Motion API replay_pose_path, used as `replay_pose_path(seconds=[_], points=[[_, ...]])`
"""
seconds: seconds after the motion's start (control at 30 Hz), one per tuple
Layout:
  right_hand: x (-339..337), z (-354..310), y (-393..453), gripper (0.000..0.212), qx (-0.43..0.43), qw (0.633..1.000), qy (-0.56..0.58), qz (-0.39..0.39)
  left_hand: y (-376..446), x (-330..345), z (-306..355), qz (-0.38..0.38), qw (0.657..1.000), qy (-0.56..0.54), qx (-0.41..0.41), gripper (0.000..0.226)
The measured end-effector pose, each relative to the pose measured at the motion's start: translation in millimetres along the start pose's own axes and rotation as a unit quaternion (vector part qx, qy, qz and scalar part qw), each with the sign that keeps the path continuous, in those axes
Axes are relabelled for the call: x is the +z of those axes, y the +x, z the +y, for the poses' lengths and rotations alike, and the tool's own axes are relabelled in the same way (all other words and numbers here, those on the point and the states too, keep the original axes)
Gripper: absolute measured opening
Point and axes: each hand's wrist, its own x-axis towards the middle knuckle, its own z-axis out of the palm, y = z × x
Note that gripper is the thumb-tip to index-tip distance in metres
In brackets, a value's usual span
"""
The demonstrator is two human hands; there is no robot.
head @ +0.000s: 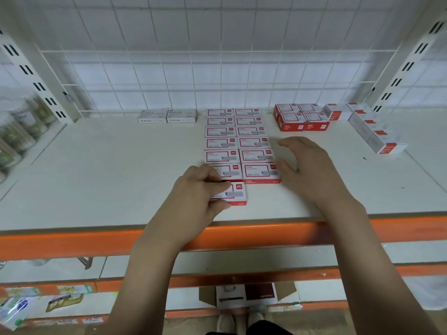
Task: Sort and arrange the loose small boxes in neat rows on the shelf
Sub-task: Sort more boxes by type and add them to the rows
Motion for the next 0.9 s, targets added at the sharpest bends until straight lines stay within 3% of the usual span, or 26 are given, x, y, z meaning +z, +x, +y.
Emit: replay_pose_path(seconds=[0.33,0.5,0.57,0.8,0.9], points=[[-8,11,-13,0.041,0.013,1.0,-0.006,0.014,2,-2,4,0.004,0.999,0.031,-0.007,0.03],[-19,21,-21,0.041,0.012,0.999,-0.007,0.03,5,-8,17,-0.006,0.998,0.059,-0.018,0.039],[-26,29,-26,0.041,0.013,0.999,-0.006,0.038,11,-8,29,-0.004,0.997,0.065,-0.031,0.045],[-62,87,-62,0.04,0.027,0.998,-0.002,0.052,43,29,102,0.025,0.998,0.053,-0.004,0.028],[-89,128,-90,0.038,0.042,0.997,-0.013,0.064,54,56,149,0.017,0.999,0.037,0.002,0.031]])
